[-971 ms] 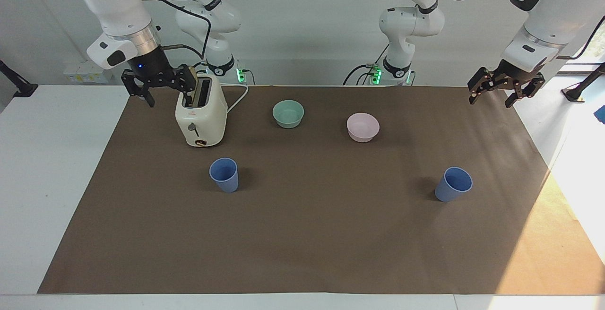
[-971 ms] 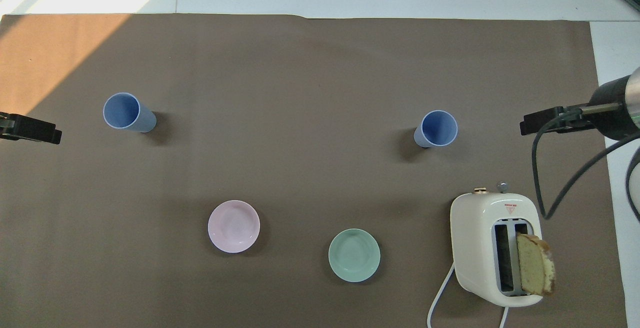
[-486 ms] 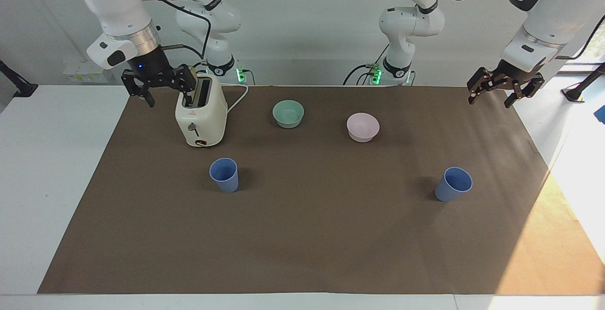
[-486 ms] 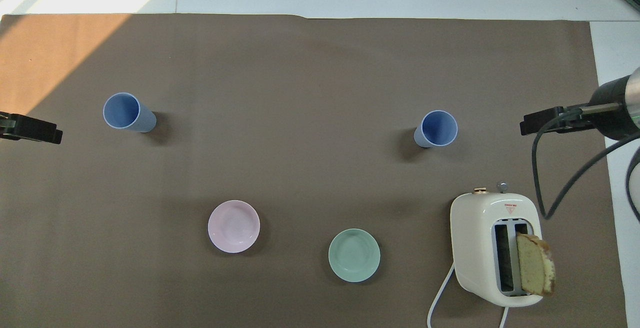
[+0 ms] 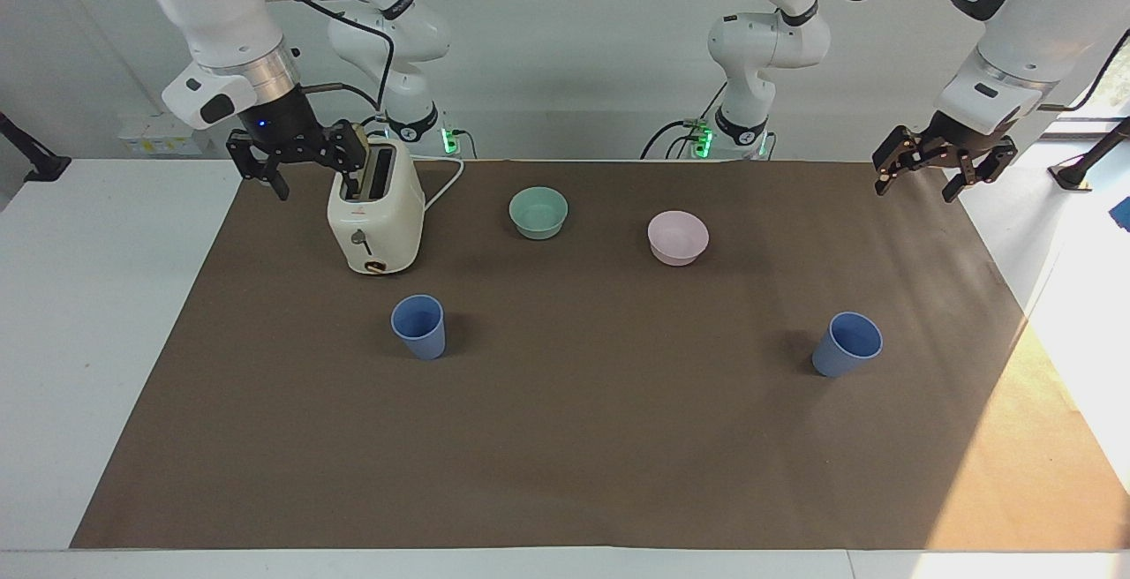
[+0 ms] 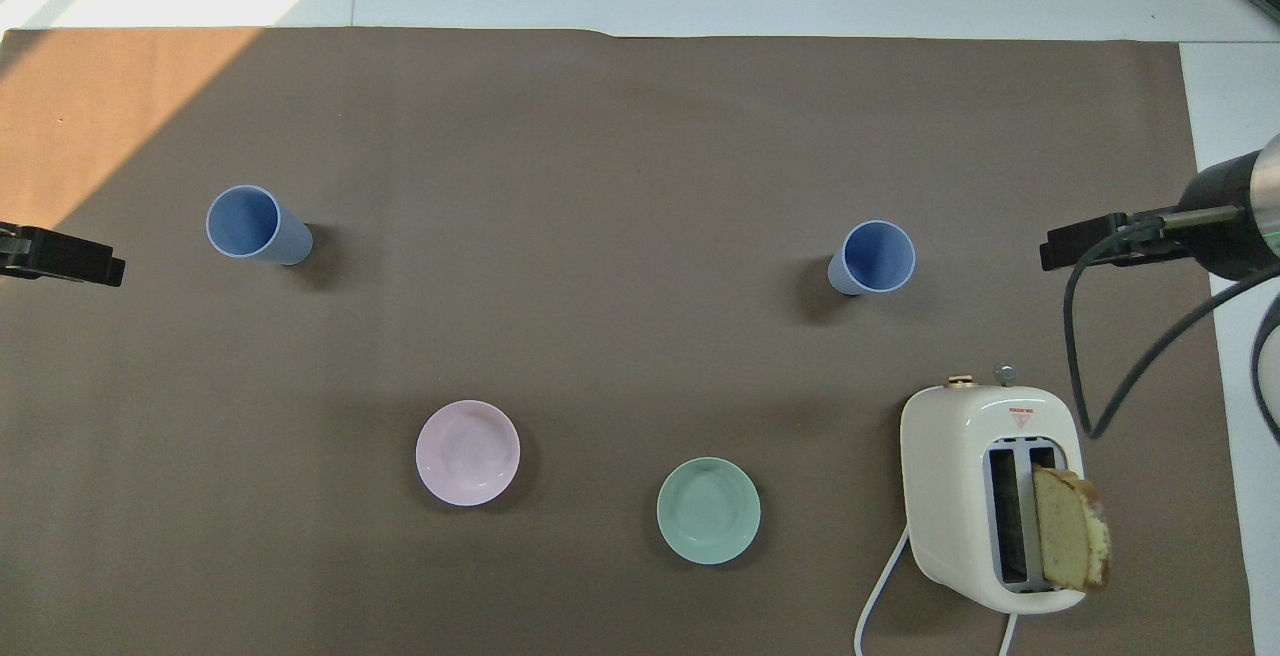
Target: Stack blue cups with both arms
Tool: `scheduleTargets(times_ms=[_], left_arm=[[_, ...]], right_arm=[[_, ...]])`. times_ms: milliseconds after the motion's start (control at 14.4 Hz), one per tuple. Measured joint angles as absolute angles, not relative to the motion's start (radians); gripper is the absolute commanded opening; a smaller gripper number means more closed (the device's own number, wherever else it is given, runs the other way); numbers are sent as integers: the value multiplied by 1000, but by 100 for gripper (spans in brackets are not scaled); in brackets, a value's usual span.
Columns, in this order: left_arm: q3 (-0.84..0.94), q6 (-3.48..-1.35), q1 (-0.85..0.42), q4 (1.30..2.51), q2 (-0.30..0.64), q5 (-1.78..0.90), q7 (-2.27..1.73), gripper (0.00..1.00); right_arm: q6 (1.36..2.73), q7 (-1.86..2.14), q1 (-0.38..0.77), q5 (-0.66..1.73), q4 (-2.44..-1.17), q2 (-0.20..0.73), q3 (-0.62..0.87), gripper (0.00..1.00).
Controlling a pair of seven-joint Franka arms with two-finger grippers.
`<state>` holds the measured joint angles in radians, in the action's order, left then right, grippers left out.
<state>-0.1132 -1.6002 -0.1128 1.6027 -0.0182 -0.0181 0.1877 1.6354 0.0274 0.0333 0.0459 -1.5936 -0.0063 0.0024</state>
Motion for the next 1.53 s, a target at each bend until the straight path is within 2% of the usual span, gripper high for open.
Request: scheduleTargets(times_ms=[1527], left_arm=[[-114, -1680, -113, 1610, -12, -18, 191, 100]], right_arm=[[1635, 27, 33, 46, -1594, -6, 2, 100]])
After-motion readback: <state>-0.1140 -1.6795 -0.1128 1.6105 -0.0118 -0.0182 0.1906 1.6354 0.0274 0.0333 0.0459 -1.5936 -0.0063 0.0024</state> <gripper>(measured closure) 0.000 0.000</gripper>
